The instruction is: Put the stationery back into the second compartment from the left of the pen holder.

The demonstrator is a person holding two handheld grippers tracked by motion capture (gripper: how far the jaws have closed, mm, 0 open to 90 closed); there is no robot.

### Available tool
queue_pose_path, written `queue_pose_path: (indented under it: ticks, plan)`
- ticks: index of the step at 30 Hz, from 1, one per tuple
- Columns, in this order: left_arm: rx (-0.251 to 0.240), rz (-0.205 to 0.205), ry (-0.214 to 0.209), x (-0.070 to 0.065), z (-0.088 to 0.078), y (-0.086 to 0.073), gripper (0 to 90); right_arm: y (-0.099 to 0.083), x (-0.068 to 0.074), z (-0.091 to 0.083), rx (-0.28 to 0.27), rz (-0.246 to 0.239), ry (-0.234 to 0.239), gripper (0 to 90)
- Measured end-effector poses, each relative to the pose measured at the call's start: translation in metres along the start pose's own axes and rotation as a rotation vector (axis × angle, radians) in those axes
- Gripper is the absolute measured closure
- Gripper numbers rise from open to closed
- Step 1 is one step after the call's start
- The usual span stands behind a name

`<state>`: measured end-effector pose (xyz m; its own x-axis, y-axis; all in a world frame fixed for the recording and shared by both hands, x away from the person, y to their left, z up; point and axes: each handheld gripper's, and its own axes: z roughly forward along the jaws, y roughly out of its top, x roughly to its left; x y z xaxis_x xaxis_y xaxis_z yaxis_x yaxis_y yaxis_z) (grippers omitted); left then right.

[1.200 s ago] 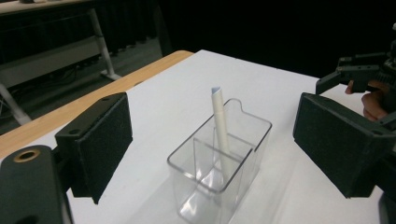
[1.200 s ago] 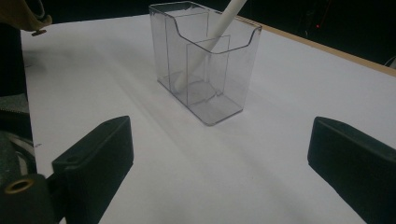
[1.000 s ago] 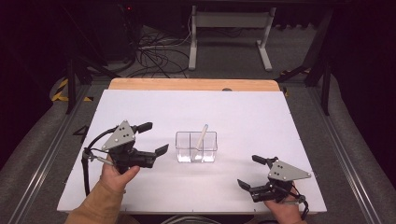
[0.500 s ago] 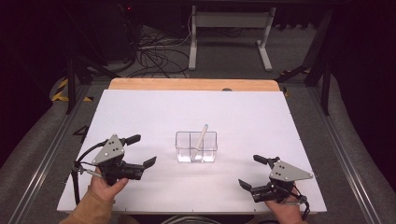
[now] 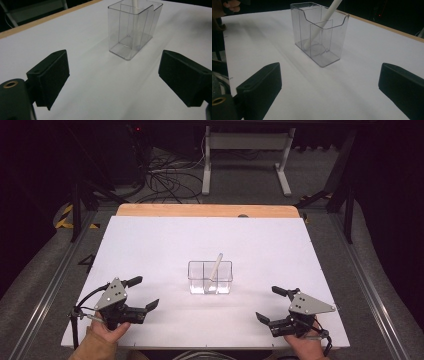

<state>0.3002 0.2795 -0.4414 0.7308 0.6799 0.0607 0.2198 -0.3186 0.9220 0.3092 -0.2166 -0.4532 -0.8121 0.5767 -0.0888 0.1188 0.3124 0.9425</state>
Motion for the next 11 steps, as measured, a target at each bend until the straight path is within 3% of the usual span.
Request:
queue_pose_path:
  ticks: [6,11]
  plan:
    - [-0.011,-0.066,-0.023,0.005,-0.005,-0.012,10.4,-0.0005,0.0,0.0003,0.002,-0.002,0.0,5.5]
    - [-0.026,-0.067,-0.006,0.0059,-0.0081,-0.0119,9.7,-0.0009,-0.0004,0.001,0.001,0.001,0.005,5.5]
